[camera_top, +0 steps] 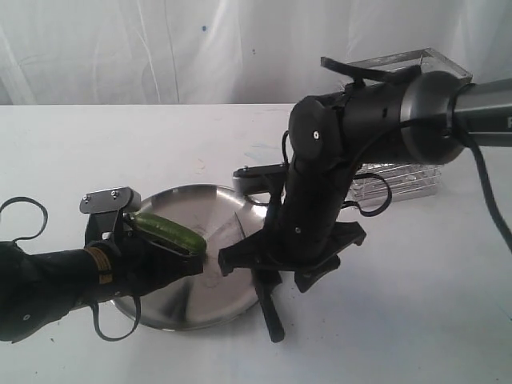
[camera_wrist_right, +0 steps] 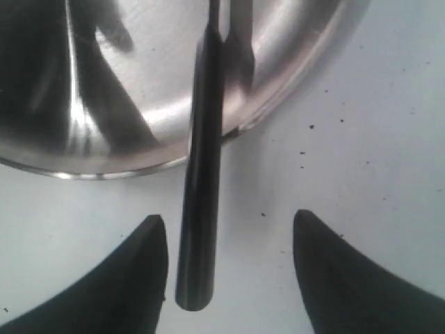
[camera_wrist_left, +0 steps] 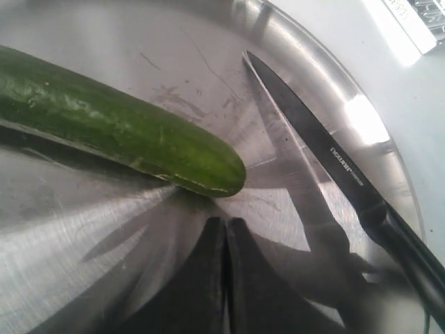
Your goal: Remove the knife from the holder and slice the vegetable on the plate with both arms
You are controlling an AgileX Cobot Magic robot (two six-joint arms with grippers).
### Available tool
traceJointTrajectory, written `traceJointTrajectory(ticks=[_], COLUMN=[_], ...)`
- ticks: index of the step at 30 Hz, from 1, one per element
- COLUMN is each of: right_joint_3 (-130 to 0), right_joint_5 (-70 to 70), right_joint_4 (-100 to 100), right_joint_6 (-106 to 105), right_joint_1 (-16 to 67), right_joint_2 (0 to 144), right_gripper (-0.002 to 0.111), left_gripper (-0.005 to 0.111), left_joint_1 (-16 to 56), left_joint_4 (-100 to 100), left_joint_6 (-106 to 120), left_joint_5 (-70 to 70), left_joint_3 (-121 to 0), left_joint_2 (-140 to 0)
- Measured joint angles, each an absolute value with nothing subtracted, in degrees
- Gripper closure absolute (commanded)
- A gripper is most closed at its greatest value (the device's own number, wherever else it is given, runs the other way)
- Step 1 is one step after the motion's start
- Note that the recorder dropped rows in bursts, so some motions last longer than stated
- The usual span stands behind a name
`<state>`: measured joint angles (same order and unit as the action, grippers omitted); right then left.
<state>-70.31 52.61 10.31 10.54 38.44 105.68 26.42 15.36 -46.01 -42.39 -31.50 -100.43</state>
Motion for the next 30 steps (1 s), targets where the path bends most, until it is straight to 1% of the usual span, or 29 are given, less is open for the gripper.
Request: traceJointTrajectory(ticks=[8, 30], right_joint_3=[-70.3, -70.5], right_joint_5=[51.0, 47.5], right_joint_4=[10.6, 10.6], right_joint_6=[10.5, 10.5], right_joint_1=[40.0, 40.0], right_joint_2=[107.7, 111.8], right_gripper=[0.057, 0.057], left_gripper=[0.107, 0.107], left_joint_1=[26.4, 26.4], left_joint_4=[15.6, 6.2], left_joint_6=[-46.1, -46.0], left_joint_5=[-42.4, -42.3], left_joint_3=[-31.5, -31.5], left_joint_2=[-100.4, -100.4])
